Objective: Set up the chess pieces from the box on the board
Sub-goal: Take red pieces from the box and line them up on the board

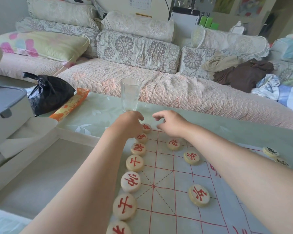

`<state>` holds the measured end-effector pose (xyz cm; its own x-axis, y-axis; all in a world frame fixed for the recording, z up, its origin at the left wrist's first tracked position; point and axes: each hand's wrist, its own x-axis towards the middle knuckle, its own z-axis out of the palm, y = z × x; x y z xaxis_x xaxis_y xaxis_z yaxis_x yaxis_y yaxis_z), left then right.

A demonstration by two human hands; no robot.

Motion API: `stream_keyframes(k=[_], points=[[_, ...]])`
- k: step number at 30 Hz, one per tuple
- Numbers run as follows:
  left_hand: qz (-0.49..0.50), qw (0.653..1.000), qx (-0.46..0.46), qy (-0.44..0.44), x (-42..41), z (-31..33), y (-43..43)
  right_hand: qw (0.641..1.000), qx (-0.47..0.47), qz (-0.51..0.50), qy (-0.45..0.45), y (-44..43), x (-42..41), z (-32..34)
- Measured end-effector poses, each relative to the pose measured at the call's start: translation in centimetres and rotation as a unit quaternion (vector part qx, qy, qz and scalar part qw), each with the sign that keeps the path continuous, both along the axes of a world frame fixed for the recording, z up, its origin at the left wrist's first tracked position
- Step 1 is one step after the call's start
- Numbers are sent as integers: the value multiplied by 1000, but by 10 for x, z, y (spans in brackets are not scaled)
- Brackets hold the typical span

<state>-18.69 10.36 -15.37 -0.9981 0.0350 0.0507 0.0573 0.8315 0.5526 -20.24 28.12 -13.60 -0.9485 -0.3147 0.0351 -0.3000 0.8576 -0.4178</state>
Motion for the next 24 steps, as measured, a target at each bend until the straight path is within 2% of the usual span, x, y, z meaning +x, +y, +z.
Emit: stream_keyframes(k=[4, 10, 13, 19, 24], points=[[-32, 998, 10, 54, 6, 14, 20, 1000, -14, -25, 7, 28, 9, 12], [-129, 991, -26, 11, 30, 12, 57, 999, 30, -34, -18, 68, 40, 20], [-164, 984, -66, 9, 41, 10, 70, 999, 15, -46, -19, 85, 60, 16], [-174, 979, -108, 14, 47, 6, 88, 996, 23, -21, -78, 107, 92, 7], [-158, 983, -91, 14, 44, 1, 88, 996, 49, -8, -80, 107, 99, -1]])
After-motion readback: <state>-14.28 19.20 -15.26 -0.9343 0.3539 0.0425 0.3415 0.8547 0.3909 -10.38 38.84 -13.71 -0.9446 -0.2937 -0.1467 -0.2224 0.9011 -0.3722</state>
